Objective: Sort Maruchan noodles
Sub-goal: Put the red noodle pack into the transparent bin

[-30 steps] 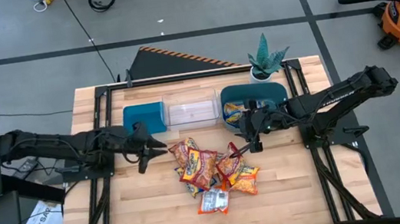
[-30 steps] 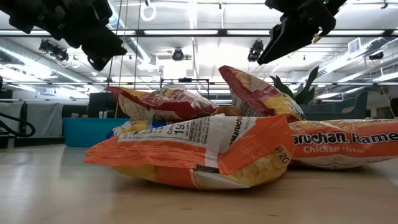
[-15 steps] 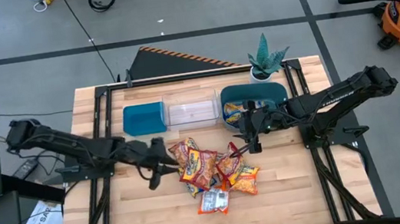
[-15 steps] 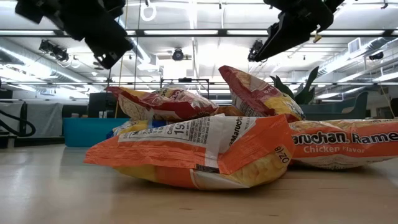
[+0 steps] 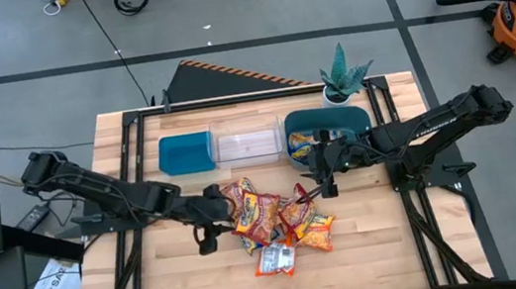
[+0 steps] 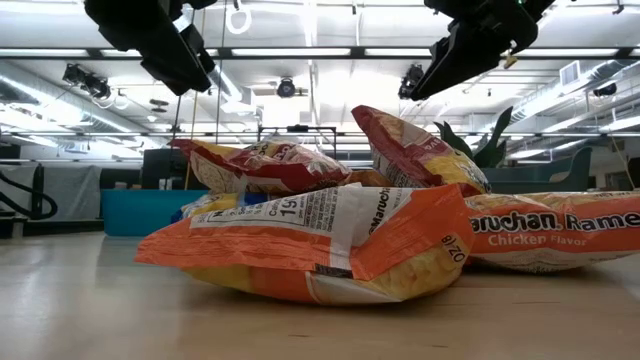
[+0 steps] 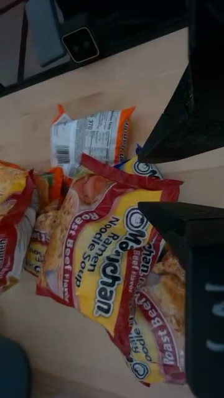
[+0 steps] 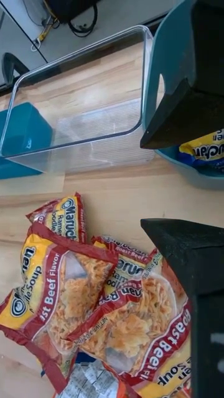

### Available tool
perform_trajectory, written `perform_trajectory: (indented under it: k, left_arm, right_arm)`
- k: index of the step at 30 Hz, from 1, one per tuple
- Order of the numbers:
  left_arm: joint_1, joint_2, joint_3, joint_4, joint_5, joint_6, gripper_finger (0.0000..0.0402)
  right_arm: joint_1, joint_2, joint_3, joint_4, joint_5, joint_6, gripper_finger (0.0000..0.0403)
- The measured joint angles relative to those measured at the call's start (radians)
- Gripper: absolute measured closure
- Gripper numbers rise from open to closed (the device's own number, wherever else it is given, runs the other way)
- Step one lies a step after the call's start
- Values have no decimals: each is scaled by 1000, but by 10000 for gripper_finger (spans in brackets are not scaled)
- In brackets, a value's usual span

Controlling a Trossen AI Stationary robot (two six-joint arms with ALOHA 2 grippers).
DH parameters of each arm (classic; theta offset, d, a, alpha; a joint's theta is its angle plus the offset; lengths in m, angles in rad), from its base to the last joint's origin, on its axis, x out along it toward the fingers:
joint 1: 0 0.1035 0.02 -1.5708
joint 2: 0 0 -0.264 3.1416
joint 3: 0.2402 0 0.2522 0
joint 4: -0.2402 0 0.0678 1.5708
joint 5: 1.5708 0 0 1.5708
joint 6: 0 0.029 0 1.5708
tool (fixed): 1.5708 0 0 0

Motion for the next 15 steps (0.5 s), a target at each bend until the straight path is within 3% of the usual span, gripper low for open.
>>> perform_trajectory:
  k: [15]
  left_arm:
    - [0, 0, 0, 2, -1, 20, 286]
  right_arm:
    - [0, 0, 0, 10, 0, 7, 204]
